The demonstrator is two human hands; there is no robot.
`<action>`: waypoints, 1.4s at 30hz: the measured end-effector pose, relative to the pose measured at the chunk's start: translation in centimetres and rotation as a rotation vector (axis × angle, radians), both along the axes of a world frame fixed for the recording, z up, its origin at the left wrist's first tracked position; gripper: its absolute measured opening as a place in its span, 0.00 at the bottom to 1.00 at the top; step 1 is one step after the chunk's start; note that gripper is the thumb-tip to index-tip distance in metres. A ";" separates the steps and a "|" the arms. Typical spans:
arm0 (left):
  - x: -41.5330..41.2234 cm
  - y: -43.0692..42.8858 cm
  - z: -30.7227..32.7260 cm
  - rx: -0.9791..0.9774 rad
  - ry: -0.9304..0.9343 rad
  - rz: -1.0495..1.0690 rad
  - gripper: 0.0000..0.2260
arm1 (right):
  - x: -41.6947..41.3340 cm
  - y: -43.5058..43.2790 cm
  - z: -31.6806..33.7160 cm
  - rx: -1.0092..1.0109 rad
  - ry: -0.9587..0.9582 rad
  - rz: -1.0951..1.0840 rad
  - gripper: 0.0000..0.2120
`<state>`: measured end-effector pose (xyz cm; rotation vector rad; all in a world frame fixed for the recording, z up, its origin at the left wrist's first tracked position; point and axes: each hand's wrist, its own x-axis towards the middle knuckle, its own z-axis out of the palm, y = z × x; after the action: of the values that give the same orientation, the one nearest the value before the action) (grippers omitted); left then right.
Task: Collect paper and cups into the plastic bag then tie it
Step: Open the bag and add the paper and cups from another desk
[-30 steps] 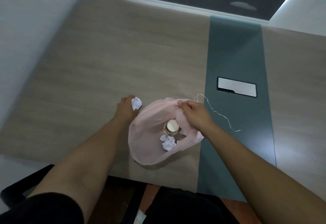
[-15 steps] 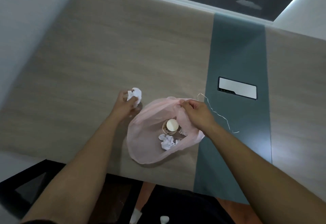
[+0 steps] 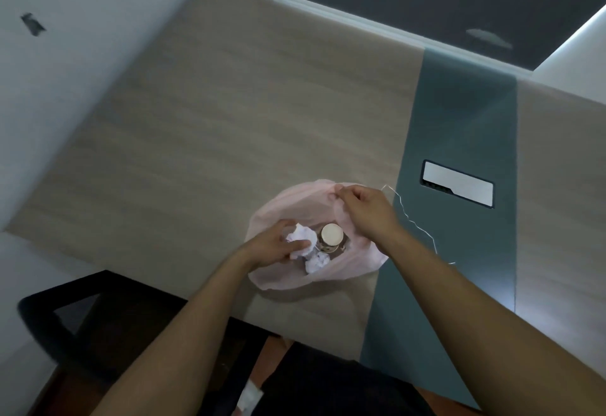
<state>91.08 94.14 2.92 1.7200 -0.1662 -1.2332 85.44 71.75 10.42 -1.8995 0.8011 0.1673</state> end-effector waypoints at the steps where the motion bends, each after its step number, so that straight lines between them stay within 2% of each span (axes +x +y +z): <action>1: -0.7 -0.4 0.8 -0.015 -0.010 0.021 0.18 | -0.1 0.1 0.0 0.003 -0.005 0.002 0.17; 3: -0.9 -0.5 1.2 0.037 -0.050 -0.052 0.22 | -0.4 0.4 0.0 -0.001 -0.010 0.002 0.17; 6: 0.4 1.1 0.0 0.384 -0.054 -0.110 0.16 | -0.6 0.7 0.3 -0.008 -0.013 -0.006 0.18; 8: 1.2 3.5 -1.7 0.616 -0.001 -0.103 0.24 | -0.6 1.0 0.7 0.003 -0.022 -0.015 0.19; 10: 1.6 5.9 -3.4 0.700 -0.042 -0.059 0.36 | -0.4 1.5 1.2 0.023 -0.032 -0.014 0.18; 12: 1.7 7.7 -4.9 0.631 -0.117 0.029 0.48 | 0.0 2.0 1.8 0.051 -0.056 -0.001 0.19; 13: 1.6 8.2 -5.3 0.551 -0.117 0.071 0.47 | 0.2 2.3 2.2 0.067 -0.072 0.003 0.19; 16: 1.1 8.7 -5.8 0.366 -0.059 0.276 0.25 | 1.1 2.7 3.5 0.111 -0.122 -0.010 0.20; 18: 1.3 8.8 -5.0 0.287 -0.023 0.501 0.18 | 2.0 2.5 4.3 0.133 -0.143 -0.036 0.20; 21: 3.2 9.4 -1.7 0.196 -0.153 0.715 0.16 | 3.4 2.3 5.2 0.175 -0.185 -0.105 0.23; 23: 4.7 10.2 1.5 0.113 -0.217 0.821 0.19 | 4.1 2.3 5.8 0.219 -0.216 -0.156 0.24; 27: 6.6 12.9 5.6 -0.124 -0.267 0.936 0.20 | 4.6 2.8 6.8 0.272 -0.277 -0.184 0.18; 30: 7.0 15.6 5.0 -0.034 -0.307 0.958 0.21 | 4.6 3.8 6.4 0.258 -0.317 -0.165 0.12; 33: 7.7 20.0 -1.1 0.161 -0.322 0.844 0.19 | 4.3 4.7 4.8 0.316 -0.317 -0.140 0.10; 36: 6.4 22.6 -4.7 0.220 -0.269 0.764 0.18 | 3.2 5.5 2.9 0.280 -0.245 -0.074 0.11; 40: 1.0 19.8 2.8 0.204 -0.209 0.794 0.09 | 1.2 6.4 1.8 0.270 -0.241 -0.034 0.09; 42: -0.6 19.9 3.6 0.208 -0.192 0.767 0.12 | 0.1 6.6 1.7 0.253 -0.246 -0.006 0.10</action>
<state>90.51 114.00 6.55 1.8193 0.4878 -0.5290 85.59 78.34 12.07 -1.6407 0.5897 0.0280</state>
